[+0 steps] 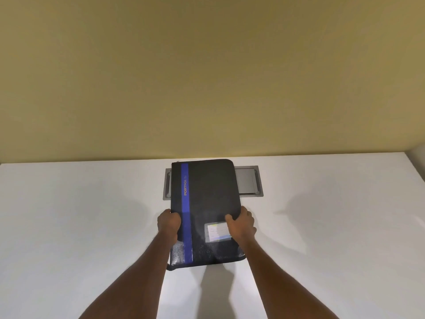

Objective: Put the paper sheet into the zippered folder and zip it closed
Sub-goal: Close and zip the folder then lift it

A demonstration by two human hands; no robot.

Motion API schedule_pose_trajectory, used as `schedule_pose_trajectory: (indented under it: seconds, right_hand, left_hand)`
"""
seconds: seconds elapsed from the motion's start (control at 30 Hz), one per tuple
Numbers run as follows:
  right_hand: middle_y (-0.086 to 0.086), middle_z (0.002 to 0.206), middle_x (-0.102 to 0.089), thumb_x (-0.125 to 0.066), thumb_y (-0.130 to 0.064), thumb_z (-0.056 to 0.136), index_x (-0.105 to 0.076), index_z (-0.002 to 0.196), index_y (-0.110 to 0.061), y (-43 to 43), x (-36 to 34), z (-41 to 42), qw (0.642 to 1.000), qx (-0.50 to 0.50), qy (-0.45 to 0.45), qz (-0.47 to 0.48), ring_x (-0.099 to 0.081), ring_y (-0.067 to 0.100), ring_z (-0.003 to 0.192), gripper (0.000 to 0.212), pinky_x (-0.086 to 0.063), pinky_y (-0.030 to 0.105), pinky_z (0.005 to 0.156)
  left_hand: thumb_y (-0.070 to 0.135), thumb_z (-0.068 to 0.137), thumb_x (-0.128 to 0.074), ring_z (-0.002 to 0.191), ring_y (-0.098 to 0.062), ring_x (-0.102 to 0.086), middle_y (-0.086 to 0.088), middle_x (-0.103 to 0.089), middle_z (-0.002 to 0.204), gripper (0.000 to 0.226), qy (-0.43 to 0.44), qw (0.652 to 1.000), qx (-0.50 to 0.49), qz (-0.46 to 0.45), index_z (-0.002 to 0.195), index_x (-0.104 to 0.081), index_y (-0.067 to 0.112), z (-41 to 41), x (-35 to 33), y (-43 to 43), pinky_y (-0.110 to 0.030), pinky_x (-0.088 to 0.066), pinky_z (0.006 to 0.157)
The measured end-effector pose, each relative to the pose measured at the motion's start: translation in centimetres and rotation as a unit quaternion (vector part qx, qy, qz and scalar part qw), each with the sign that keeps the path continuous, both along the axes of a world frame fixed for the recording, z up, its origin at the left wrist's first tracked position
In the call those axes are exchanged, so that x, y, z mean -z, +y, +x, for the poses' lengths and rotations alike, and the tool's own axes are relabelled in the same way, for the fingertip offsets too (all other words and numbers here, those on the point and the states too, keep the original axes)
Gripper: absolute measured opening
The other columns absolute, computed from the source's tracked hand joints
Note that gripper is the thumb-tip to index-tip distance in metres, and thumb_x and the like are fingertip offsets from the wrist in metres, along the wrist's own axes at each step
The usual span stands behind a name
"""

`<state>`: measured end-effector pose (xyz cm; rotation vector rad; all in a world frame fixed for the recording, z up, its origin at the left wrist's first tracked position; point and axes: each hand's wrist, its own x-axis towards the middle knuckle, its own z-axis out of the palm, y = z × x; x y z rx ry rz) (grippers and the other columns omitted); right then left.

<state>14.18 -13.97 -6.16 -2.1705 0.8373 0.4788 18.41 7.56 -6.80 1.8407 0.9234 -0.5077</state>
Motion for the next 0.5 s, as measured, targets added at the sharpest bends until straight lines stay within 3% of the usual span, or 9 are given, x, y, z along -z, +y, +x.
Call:
schedule_pose_trajectory:
  seconds: [0.13, 0.2, 0.3, 0.5]
  right_hand:
    - [0.006, 0.154, -0.043, -0.061, -0.045, 0.095, -0.036, 0.150, -0.019, 0.8, -1.1, -0.9, 0.996, -0.053, -0.038, -0.063, -0.042, 0.028, 0.141, 0.066, -0.033, 0.046, 0.121]
    - [0.005, 0.159, -0.038, -0.060, -0.047, 0.096, -0.033, 0.153, -0.019, 1.6, -1.8, -1.8, 0.993, -0.069, -0.061, -0.068, -0.038, 0.029, 0.146, 0.069, -0.028, 0.044, 0.124]
    - [0.005, 0.164, -0.033, -0.057, -0.048, 0.098, -0.029, 0.158, -0.018, 3.1, -2.5, -4.1, 0.990, -0.107, -0.068, -0.062, -0.032, 0.028, 0.151, 0.073, -0.025, 0.041, 0.126]
    - [0.006, 0.161, -0.038, -0.054, -0.044, 0.097, -0.034, 0.156, -0.012, 4.0, -2.8, -10.5, 0.972, -0.199, -0.108, -0.055, -0.031, 0.026, 0.150, 0.069, -0.021, 0.041, 0.125]
  left_hand:
    - [0.007, 0.100, -0.050, 0.125, -0.044, -0.058, -0.025, -0.062, 0.137, 0.036, -0.018, 0.996, 0.045, 0.078, 0.134, -0.058, -0.003, -1.7, -1.5, -0.1, -0.047, -0.048, 0.107]
    - [0.009, 0.100, -0.051, 0.129, -0.044, -0.057, -0.025, -0.060, 0.140, 0.039, -0.031, 0.990, 0.062, 0.120, 0.136, -0.056, -0.004, -3.0, -2.1, -0.2, -0.048, -0.047, 0.107]
    - [0.008, 0.099, -0.051, 0.127, -0.043, -0.058, -0.023, -0.061, 0.139, 0.038, -0.060, 0.981, 0.097, 0.156, 0.135, -0.058, -0.001, -5.8, -2.4, -0.7, -0.049, -0.048, 0.106]
    - [0.005, 0.099, -0.053, 0.110, -0.037, -0.064, -0.014, -0.067, 0.116, 0.017, -0.127, 0.957, 0.183, 0.184, 0.113, -0.061, 0.005, -12.5, -2.9, -2.7, -0.050, -0.056, 0.095]
